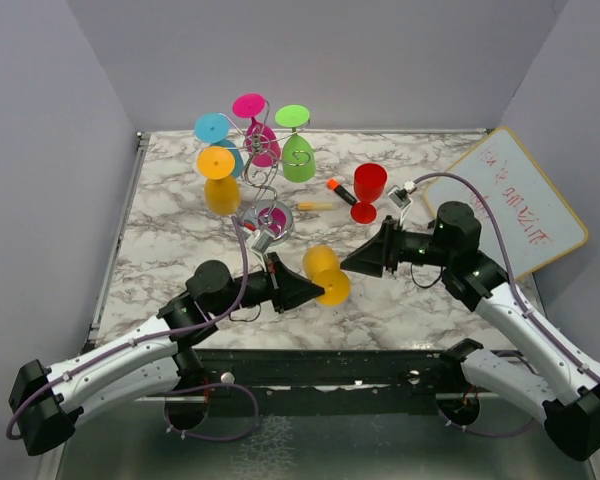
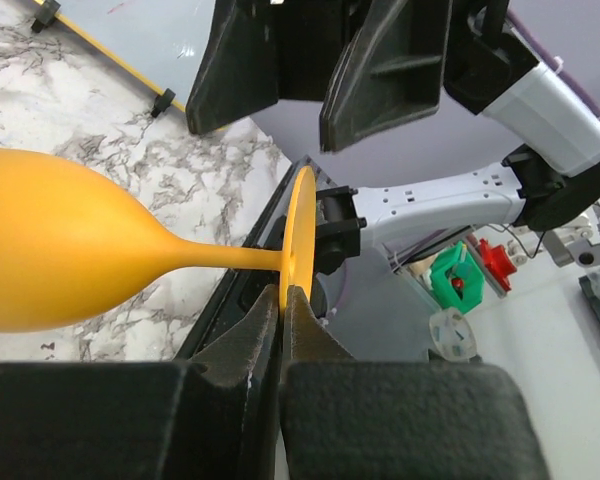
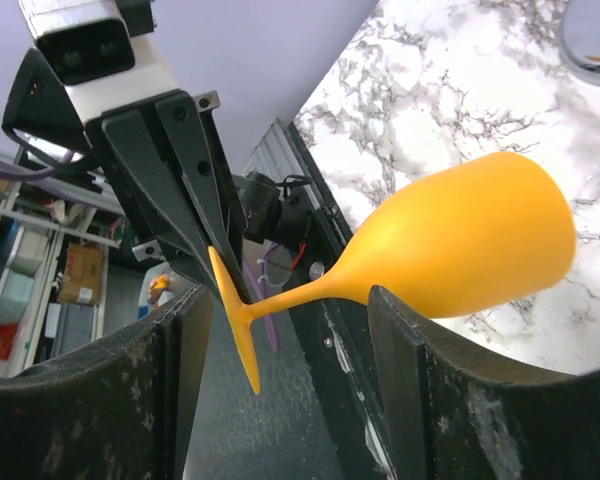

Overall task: Take the wine glass off the wine glass rack
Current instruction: Place the wine glass at the center of the board.

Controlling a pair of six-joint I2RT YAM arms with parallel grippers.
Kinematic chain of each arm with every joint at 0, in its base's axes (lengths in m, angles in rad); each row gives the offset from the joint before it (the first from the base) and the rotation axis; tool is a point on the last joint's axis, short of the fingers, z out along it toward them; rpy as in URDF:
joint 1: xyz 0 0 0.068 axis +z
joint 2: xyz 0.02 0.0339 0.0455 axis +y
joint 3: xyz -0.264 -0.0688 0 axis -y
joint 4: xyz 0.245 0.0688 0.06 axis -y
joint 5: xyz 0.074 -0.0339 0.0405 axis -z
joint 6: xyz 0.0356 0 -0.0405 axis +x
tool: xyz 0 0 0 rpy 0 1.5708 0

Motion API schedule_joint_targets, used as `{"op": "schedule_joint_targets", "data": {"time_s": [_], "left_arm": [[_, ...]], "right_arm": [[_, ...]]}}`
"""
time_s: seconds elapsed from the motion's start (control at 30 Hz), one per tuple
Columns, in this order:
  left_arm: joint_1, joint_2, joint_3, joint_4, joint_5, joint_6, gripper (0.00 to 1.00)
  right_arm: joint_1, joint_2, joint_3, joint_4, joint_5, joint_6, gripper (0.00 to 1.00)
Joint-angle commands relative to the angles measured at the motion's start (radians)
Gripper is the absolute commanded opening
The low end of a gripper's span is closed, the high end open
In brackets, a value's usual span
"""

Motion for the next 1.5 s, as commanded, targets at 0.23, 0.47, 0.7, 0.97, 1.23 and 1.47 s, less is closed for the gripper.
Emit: {"op": "schedule_joint_targets", "data": {"time_s": [0.23,0.47,0.7,0.97,1.23,1.47], "left_arm": [[-0.001,-0.138,0.005,-0.203,-0.047,0.217,0.00],[-0.006,-0.138,0.002,-0.219,0.003,0.343,0.00],[-0.031,-0.183,-0.036,-0.208,0.007,0.524,0.00],[-0.039,-0.219,-0.073,-0.160,0.073,0.653,0.00],[-0.043,-0.280,-0.079,-0.160,0.293,0.931,0.00],[-0.043,-0.257,-0.049,-0.217,0.381,1.017,0.00]], "right_arm": [[0.004,-0.051,0.134,-0.246,0.398,-0.039,0.78],[0.004,-0.040,0.205,-0.345,0.580,-0.077,1.00],[0.002,0.033,0.334,-0.582,0.719,-0.184,1.00],[-0.005,0.050,0.279,-0.465,0.468,-0.210,1.00],[-0.147,0.092,0.217,-0.272,0.045,-0.178,1.00],[-0.185,0.112,0.189,-0.060,-0.230,-0.111,0.98]]}}
